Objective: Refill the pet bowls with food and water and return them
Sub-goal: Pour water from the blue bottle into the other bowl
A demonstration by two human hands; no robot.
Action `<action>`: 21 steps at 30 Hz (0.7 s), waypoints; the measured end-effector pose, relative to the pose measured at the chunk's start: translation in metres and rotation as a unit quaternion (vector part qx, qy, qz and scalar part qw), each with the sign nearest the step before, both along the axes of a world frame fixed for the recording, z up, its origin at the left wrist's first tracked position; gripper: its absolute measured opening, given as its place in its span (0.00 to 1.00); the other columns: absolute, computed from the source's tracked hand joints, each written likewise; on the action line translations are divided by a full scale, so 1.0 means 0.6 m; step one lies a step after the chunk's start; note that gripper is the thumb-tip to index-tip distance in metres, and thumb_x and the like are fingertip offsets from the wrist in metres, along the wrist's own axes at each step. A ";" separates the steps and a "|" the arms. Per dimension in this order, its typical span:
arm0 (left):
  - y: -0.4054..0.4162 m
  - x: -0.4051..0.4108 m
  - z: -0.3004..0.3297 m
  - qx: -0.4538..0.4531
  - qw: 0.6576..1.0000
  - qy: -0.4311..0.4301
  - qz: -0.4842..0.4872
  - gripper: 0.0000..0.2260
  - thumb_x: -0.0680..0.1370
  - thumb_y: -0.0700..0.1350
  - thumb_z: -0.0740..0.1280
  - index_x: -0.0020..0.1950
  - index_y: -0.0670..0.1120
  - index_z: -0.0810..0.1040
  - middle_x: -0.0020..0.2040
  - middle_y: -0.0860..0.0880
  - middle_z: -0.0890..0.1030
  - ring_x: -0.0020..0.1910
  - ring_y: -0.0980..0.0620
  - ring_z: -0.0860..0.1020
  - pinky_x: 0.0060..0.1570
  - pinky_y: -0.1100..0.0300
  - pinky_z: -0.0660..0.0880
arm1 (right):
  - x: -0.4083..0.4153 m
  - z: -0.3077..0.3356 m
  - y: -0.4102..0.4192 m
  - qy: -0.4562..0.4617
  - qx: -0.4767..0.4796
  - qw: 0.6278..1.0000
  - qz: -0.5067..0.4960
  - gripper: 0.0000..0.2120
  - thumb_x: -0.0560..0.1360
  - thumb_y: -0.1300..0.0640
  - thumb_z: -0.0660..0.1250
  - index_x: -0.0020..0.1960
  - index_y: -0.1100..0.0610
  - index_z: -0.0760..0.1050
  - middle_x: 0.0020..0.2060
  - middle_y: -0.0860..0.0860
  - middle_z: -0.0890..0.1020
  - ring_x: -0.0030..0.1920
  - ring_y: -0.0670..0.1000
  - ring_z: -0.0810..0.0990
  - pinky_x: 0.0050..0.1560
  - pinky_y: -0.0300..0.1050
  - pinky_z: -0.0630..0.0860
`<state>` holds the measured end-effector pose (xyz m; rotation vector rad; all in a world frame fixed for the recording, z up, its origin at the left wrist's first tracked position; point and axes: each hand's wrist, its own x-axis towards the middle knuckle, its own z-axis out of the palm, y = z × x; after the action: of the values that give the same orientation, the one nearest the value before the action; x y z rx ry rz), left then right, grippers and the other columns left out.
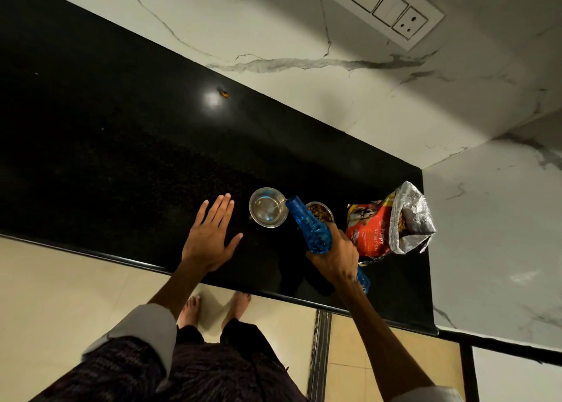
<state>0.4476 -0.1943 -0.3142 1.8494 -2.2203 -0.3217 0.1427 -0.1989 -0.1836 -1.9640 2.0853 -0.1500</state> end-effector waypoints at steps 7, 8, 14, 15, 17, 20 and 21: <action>0.001 0.000 -0.002 0.002 1.000 -0.004 -0.002 0.37 0.84 0.63 0.55 0.84 0.41 0.54 0.85 0.41 0.54 0.85 0.46 0.51 0.82 0.41 0.51 | 0.000 0.001 -0.001 0.002 0.000 1.000 0.000 0.38 0.65 0.48 0.84 0.70 0.54 0.72 0.58 0.54 0.83 0.53 0.55 0.84 0.47 0.47 0.83; 0.001 0.000 -0.002 0.003 1.000 -0.006 -0.002 0.37 0.84 0.63 0.55 0.84 0.41 0.54 0.85 0.41 0.54 0.85 0.46 0.51 0.82 0.41 0.51 | -0.001 0.000 -0.001 0.002 -0.001 1.000 0.000 0.38 0.65 0.48 0.84 0.70 0.54 0.72 0.58 0.54 0.83 0.53 0.55 0.85 0.47 0.47 0.83; 0.000 0.000 -0.003 0.002 1.000 0.000 -0.001 0.37 0.84 0.63 0.56 0.84 0.41 0.54 0.85 0.41 0.54 0.85 0.46 0.51 0.82 0.41 0.51 | -0.002 -0.001 -0.001 0.004 -0.002 1.000 -0.001 0.39 0.65 0.48 0.84 0.71 0.54 0.72 0.58 0.55 0.83 0.53 0.55 0.85 0.49 0.50 0.84; 0.000 0.000 -0.003 0.002 1.000 0.000 0.000 0.37 0.84 0.63 0.55 0.84 0.41 0.54 0.85 0.41 0.54 0.85 0.46 0.51 0.82 0.42 0.51 | -0.002 -0.001 -0.001 0.004 -0.002 1.000 -0.001 0.39 0.65 0.48 0.84 0.71 0.54 0.72 0.58 0.55 0.83 0.53 0.55 0.85 0.49 0.50 0.84; 0.001 0.000 -0.002 0.003 1.000 -0.007 -0.001 0.37 0.84 0.63 0.55 0.84 0.41 0.53 0.85 0.41 0.54 0.85 0.46 0.50 0.82 0.42 0.50 | -0.002 -0.001 -0.001 0.004 -0.002 1.000 0.001 0.39 0.65 0.48 0.84 0.70 0.54 0.72 0.58 0.54 0.83 0.53 0.55 0.85 0.48 0.50 0.84; 0.001 0.000 -0.002 0.003 1.000 -0.010 -0.001 0.37 0.84 0.63 0.55 0.84 0.41 0.53 0.85 0.41 0.53 0.85 0.46 0.50 0.82 0.42 0.50 | -0.002 -0.001 0.000 0.007 0.000 1.000 -0.001 0.39 0.65 0.48 0.84 0.70 0.54 0.72 0.58 0.54 0.83 0.53 0.55 0.85 0.48 0.50 0.84; 0.000 0.000 -0.002 0.003 1.000 -0.008 0.000 0.37 0.84 0.63 0.55 0.84 0.41 0.53 0.85 0.41 0.54 0.85 0.46 0.50 0.82 0.42 0.50 | -0.002 -0.001 -0.001 0.006 -0.001 1.000 -0.002 0.39 0.65 0.48 0.84 0.70 0.55 0.72 0.58 0.54 0.83 0.53 0.55 0.85 0.48 0.49 0.83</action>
<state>0.4476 -0.1940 -0.3156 1.8612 -2.2337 -0.3146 0.1416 -0.1993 -0.1839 -1.9673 2.0971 -0.1400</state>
